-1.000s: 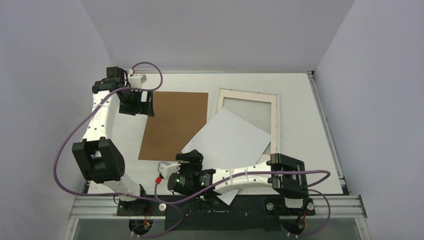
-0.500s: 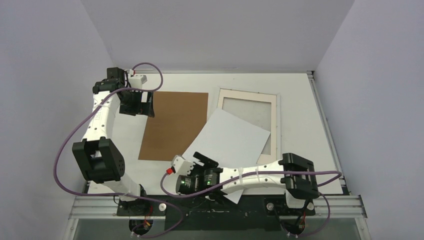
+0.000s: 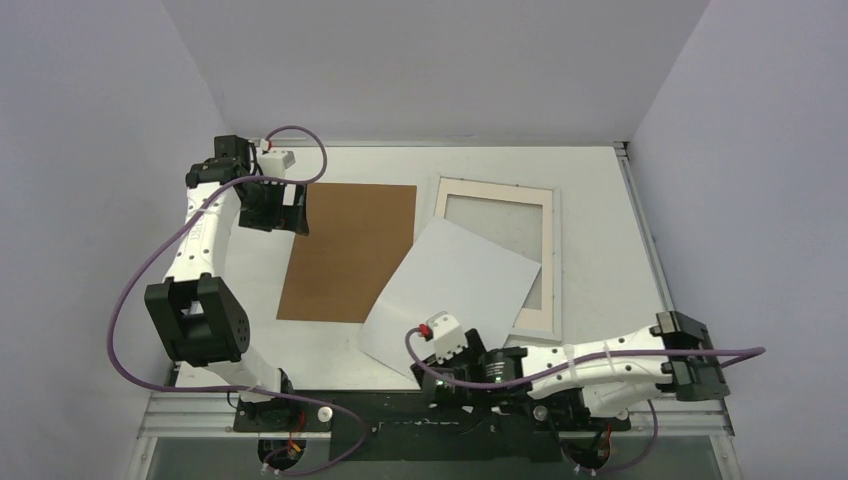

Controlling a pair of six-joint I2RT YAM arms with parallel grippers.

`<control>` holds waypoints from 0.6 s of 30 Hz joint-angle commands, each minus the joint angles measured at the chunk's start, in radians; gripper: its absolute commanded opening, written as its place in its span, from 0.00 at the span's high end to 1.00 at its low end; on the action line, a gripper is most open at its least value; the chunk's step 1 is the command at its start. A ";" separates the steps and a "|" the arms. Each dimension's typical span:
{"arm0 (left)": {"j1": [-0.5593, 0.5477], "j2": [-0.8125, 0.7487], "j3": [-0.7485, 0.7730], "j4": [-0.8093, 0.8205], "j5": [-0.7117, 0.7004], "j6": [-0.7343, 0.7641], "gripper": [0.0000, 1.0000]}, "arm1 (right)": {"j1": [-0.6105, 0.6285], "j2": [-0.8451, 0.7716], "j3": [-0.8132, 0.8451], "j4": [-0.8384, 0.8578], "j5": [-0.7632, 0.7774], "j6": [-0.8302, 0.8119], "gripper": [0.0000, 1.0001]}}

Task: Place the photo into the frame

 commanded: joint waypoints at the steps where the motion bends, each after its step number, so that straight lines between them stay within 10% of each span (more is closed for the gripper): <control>1: 0.002 -0.013 0.014 0.022 0.027 0.011 0.04 | -0.015 -0.219 -0.152 0.030 -0.051 0.358 0.10; 10: -0.091 -0.004 -0.076 0.072 0.036 -0.010 0.03 | -0.144 -0.774 -0.546 0.186 -0.056 0.664 0.10; 18: -0.187 0.004 -0.131 0.107 0.039 -0.035 0.02 | -0.265 -0.633 -0.507 0.127 -0.098 0.626 0.10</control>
